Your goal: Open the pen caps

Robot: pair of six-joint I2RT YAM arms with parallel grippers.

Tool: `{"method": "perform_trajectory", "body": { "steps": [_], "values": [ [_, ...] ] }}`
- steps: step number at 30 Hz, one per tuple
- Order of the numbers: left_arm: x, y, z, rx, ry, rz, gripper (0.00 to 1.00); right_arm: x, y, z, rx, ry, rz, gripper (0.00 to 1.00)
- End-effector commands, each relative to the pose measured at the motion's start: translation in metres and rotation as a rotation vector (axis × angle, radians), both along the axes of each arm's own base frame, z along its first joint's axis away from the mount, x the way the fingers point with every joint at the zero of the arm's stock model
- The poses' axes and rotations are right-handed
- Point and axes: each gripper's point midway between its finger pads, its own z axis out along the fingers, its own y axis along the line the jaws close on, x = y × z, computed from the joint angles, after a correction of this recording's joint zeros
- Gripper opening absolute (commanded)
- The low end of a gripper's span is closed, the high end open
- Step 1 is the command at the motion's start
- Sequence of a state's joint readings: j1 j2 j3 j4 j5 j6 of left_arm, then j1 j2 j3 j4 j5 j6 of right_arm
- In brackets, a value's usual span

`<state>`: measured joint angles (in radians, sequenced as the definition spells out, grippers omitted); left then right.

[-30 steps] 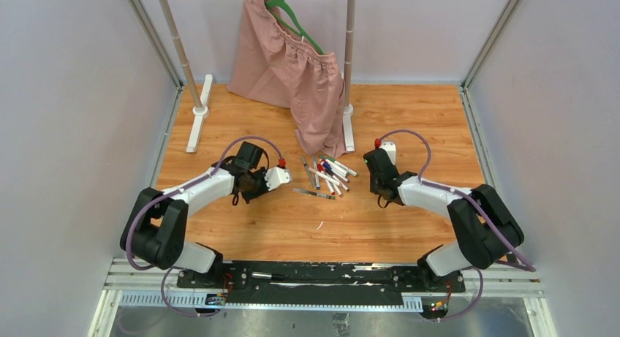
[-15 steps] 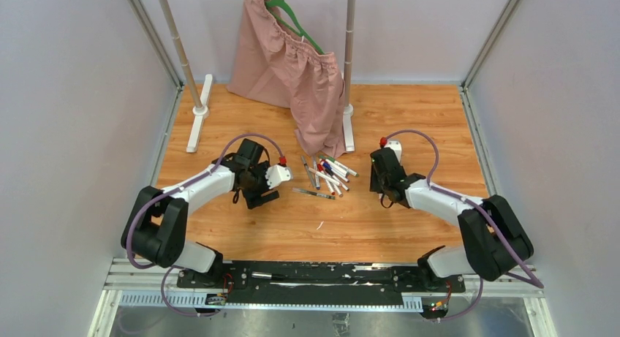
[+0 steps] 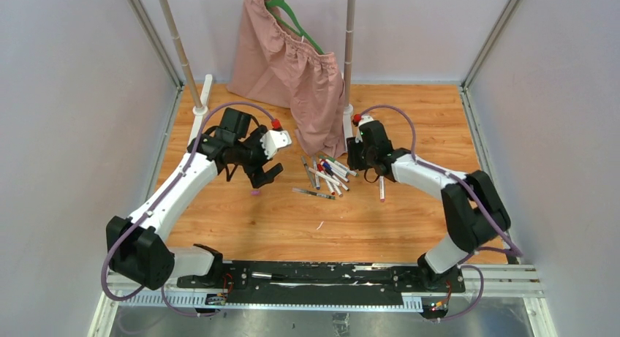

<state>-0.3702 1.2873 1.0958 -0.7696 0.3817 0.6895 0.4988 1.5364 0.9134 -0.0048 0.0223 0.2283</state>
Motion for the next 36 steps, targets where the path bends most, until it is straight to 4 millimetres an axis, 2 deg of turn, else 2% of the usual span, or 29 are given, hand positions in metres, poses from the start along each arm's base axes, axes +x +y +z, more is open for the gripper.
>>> {"method": "perform_trajectory", "body": {
  "steps": [1, 8, 15, 20, 26, 31, 36],
  "values": [
    [-0.023, 0.001, 0.01, -0.045, 0.11, 0.02, 1.0, 0.0, 0.013, -0.023, -0.007, 0.067, 0.117, 0.43],
    [-0.031, 0.007, 0.011, -0.043, 0.112, 0.028, 1.0, 0.014, 0.026, -0.038, -0.005, 0.078, 0.146, 0.38],
    [-0.036, 0.009, 0.007, -0.034, 0.124, 0.026, 1.0, 0.017, 0.027, -0.056, -0.024, 0.107, 0.148, 0.36],
    [-0.036, 0.008, 0.008, -0.04, 0.126, 0.022, 1.0, 0.012, 0.028, -0.063, -0.028, 0.122, 0.16, 0.33],
    [-0.035, 0.006, 0.011, -0.048, 0.118, 0.02, 1.0, -0.011, 0.036, -0.069, -0.055, 0.117, 0.2, 0.32],
    [-0.036, 0.008, 0.01, -0.041, 0.122, 0.017, 1.0, -0.026, 0.028, -0.073, -0.082, 0.103, 0.163, 0.18],
    [-0.038, 0.009, 0.01, -0.036, 0.118, 0.012, 1.0, -0.027, 0.024, -0.058, -0.066, 0.064, 0.136, 0.05]
  ]
}}
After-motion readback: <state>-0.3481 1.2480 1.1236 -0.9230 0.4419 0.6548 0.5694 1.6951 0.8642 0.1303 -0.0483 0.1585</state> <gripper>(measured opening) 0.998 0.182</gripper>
